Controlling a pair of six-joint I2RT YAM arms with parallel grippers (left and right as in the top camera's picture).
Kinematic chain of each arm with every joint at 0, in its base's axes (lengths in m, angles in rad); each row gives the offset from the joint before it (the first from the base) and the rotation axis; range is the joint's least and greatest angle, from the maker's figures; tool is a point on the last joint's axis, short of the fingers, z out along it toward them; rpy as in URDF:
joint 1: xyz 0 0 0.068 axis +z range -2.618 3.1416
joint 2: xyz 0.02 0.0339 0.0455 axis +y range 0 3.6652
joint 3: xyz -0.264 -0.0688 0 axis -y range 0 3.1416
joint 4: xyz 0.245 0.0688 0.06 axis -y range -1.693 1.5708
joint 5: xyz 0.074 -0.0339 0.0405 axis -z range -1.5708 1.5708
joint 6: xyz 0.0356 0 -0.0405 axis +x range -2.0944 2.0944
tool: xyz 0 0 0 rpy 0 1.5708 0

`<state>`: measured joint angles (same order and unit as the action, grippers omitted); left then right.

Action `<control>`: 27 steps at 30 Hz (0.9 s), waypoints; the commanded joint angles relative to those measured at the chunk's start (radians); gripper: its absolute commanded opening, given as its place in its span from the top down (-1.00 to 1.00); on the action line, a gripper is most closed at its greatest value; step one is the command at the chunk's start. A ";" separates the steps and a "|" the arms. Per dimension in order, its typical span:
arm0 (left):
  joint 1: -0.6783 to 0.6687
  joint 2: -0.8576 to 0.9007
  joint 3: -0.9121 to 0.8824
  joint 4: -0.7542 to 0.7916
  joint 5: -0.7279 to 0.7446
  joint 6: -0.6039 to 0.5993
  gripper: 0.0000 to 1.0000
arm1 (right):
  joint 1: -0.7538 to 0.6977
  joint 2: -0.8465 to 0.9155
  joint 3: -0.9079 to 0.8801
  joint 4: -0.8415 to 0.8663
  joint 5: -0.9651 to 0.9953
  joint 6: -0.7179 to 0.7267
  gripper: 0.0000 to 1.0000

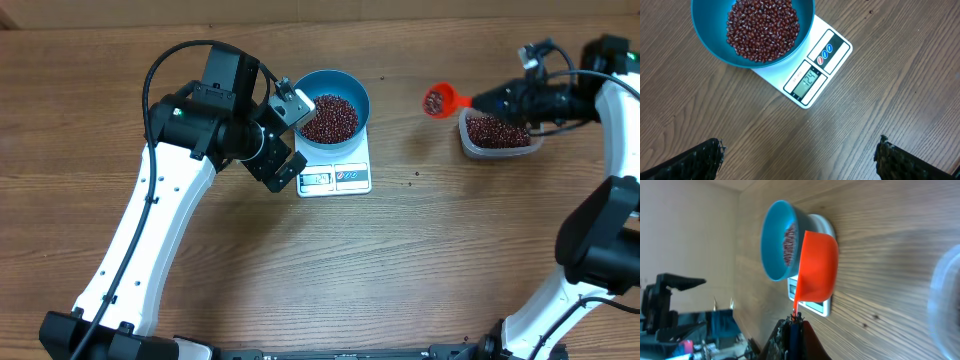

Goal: Scoop item into bowl and weigh 150g on scale
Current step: 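Carry the filled cup left over the teal bowl, then tilt the red cup to pour beans into the teal bowl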

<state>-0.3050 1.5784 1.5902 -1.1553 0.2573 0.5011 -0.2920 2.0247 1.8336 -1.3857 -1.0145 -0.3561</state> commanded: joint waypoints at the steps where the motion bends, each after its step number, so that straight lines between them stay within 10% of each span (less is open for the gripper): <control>1: 0.003 0.006 -0.005 0.001 0.001 0.015 -0.99 | 0.063 -0.006 0.078 -0.008 -0.026 0.012 0.93; 27: 0.003 0.006 -0.006 0.001 0.001 0.015 -0.99 | 0.552 -0.006 0.244 0.184 0.496 0.377 0.93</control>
<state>-0.3050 1.5784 1.5902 -1.1553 0.2573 0.5011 0.2340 2.0247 2.0422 -1.2148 -0.6331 -0.0154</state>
